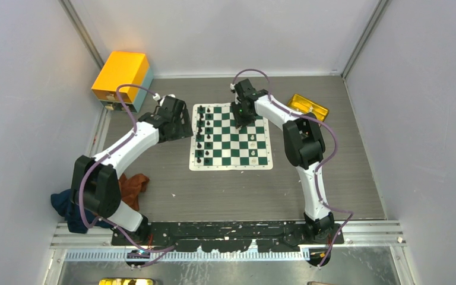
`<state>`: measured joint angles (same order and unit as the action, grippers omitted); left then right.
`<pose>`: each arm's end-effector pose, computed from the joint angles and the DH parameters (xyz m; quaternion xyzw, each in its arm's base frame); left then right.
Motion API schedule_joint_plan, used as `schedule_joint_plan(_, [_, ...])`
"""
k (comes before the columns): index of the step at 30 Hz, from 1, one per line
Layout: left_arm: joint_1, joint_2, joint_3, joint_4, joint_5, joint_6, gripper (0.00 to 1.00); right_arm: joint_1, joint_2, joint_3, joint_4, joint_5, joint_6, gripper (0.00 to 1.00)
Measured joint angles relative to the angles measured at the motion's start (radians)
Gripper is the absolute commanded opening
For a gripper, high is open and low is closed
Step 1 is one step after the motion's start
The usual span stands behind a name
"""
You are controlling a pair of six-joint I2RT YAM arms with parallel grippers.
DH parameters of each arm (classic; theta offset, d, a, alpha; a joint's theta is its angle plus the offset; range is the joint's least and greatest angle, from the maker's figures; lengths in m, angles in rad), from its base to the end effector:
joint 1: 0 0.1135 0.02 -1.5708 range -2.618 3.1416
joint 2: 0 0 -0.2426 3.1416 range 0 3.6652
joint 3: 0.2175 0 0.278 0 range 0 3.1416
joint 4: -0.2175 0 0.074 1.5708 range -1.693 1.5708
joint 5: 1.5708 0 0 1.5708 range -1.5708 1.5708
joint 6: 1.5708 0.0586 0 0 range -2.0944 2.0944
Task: Set up the chess pieces on the board
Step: Pick up the chess piece from the chessboard.
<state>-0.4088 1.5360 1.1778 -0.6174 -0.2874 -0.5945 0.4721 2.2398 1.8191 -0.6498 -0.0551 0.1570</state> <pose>0.3368 -0.1278 0.2092 -0.1295 0.9382 -0.0195 0.3203 0.4495 0.2331 0.1314 -0.1587 0.9554 0.1019 0.2271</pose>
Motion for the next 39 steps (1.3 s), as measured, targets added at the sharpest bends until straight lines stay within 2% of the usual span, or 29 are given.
schedule_joint_plan(12, [0.007,0.012,0.000,0.001,0.000,0.000,0.84,0.000,0.011,0.023,-0.014,0.000,-0.004,0.23])
schedule_joint_plan(19, [0.013,0.012,0.000,0.007,0.001,0.000,0.84,0.003,0.018,0.024,-0.018,0.001,-0.005,0.11])
schedule_joint_plan(25, [0.014,0.011,0.000,0.007,0.001,0.000,0.84,0.004,0.018,0.024,-0.018,0.004,-0.006,0.08])
schedule_joint_plan(39, [0.016,0.006,-0.005,0.008,0.001,-0.002,0.84,0.013,-0.025,-0.036,-0.014,0.063,-0.006,0.08])
